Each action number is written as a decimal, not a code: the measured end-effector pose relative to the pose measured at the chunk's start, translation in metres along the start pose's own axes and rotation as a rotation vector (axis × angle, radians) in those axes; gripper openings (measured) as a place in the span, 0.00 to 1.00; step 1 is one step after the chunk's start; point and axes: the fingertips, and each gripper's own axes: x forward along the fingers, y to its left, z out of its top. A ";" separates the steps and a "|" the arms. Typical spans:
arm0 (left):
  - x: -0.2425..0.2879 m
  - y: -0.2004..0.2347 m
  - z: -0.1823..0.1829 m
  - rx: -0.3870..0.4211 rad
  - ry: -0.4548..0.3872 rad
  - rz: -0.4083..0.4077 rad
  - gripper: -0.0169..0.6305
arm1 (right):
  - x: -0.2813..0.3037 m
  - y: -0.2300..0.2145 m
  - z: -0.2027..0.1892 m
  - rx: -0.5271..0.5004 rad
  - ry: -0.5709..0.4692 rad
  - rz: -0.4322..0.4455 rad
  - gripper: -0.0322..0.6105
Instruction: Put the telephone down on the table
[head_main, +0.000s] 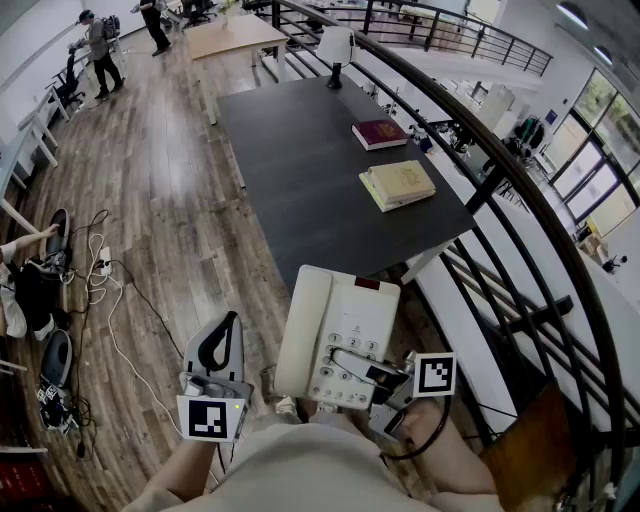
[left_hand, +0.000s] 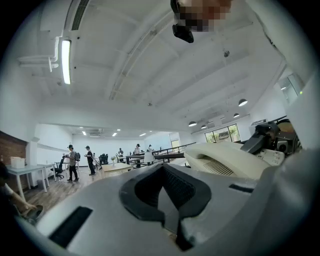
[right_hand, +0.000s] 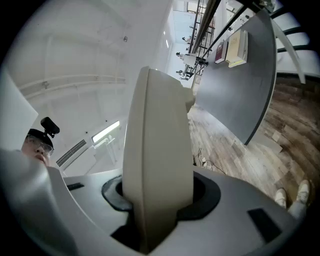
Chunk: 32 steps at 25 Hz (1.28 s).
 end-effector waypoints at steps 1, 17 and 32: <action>0.001 -0.002 -0.003 0.005 0.010 -0.003 0.03 | -0.001 -0.002 0.001 0.001 0.000 -0.001 0.34; 0.025 -0.018 -0.004 0.010 0.014 -0.015 0.03 | -0.018 -0.015 0.023 0.049 -0.029 -0.004 0.34; 0.036 -0.047 -0.010 0.017 0.054 -0.010 0.03 | -0.047 -0.031 0.037 0.074 0.001 0.002 0.34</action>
